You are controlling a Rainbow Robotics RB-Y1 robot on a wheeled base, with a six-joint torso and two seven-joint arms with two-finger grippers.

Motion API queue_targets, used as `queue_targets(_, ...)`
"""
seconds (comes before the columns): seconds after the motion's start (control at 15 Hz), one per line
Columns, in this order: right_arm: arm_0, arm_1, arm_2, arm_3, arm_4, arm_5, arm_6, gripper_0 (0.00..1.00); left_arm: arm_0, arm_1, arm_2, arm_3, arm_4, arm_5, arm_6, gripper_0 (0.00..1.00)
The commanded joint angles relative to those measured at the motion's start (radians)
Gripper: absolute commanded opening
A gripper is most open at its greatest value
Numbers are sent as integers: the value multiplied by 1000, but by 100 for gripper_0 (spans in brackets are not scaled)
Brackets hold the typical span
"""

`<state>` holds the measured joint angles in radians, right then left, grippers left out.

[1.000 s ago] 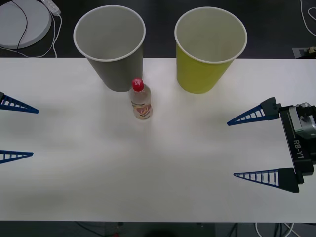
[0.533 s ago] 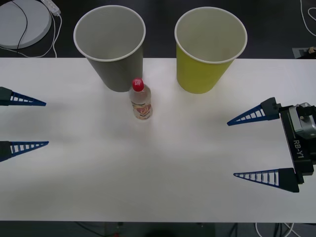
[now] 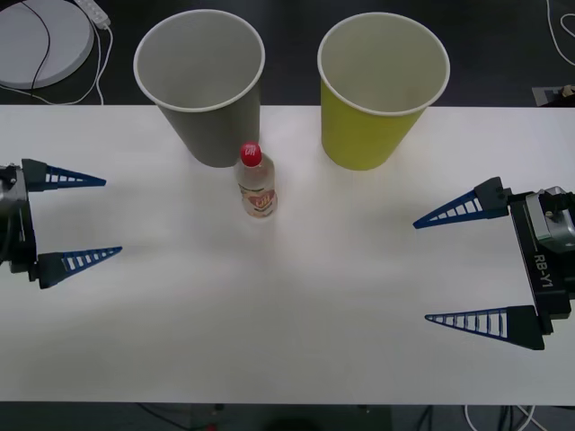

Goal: Put the can into the green bin and the plastic bottle into the gray bin

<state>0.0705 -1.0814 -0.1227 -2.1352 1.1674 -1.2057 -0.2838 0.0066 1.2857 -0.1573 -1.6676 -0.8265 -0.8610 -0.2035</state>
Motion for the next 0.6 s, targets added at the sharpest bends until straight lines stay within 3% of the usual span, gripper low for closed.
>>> queue_targets(0.07, 0, 0, 0, 0, 0, 0, 0, 100, -4, -22, -48, -37, 1, 108, 4, 100)
queue_targets(0.6, 0, 0, 0, 0, 0, 0, 0, 100, -11, -190, -60, -40, -42, 183, 21, 100)
